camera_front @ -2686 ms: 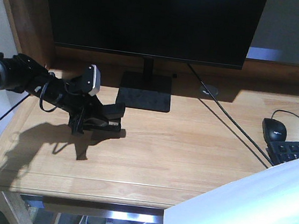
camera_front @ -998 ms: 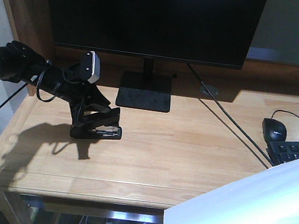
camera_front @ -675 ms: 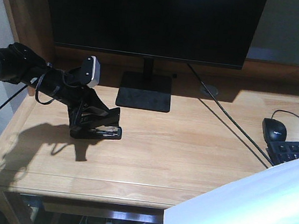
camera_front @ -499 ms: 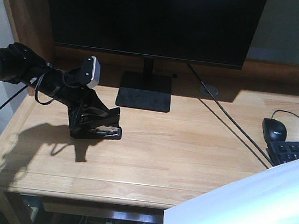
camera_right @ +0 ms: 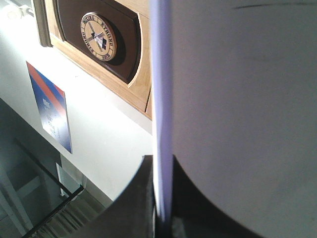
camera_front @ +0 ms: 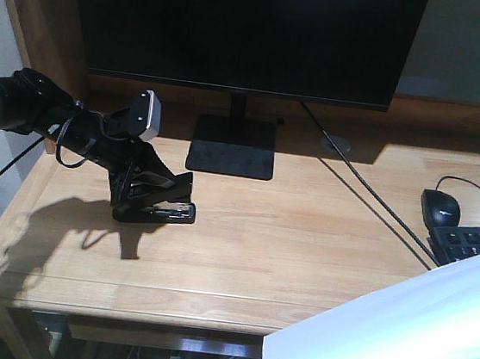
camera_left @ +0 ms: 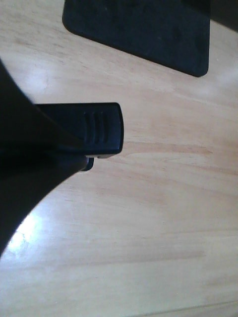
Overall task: Grab stapler and paper to desk for stapling
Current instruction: 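Bring the white paper with the right gripper down beside the stapler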
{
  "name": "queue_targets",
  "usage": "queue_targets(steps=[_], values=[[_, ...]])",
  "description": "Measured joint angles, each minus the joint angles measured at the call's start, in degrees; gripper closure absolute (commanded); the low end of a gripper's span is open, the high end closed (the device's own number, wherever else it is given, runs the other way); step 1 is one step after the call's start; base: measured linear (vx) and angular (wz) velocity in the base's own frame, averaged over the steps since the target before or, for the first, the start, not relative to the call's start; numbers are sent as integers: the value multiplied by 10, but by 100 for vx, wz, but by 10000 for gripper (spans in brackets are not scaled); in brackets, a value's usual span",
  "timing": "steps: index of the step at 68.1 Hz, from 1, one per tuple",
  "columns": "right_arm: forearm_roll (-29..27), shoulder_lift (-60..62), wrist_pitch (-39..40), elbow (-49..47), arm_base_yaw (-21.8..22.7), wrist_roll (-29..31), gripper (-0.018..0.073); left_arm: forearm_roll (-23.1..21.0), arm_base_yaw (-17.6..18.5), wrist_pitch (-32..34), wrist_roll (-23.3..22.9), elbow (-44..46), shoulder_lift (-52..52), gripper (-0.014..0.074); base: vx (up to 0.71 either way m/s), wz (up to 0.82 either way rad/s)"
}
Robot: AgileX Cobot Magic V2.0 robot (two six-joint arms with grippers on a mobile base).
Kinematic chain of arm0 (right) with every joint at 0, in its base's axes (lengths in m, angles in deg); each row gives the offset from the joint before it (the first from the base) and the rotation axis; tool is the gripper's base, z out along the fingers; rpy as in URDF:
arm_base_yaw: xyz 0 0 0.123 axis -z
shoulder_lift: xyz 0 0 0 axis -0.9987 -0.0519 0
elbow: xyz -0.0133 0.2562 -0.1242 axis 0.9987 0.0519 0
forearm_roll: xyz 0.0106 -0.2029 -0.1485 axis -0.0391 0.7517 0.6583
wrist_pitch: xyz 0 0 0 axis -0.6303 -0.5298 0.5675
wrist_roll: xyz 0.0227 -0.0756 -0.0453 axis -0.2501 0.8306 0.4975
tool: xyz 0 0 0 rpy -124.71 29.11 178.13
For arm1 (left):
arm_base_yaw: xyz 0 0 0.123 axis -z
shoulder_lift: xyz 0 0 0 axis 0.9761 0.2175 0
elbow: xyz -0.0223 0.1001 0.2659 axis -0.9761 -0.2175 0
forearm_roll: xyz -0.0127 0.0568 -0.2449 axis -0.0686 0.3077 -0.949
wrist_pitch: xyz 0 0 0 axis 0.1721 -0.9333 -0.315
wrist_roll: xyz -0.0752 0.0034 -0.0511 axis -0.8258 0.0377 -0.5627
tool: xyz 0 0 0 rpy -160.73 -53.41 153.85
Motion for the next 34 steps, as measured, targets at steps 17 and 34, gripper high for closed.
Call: queue_targets(steps=[17,34], values=[[0,0,0,0,0,0,561,0,0,0,0,0,0,603,0,0],[0,0,0,0,0,0,561,0,0,0,-1,0,0,603,0,0]])
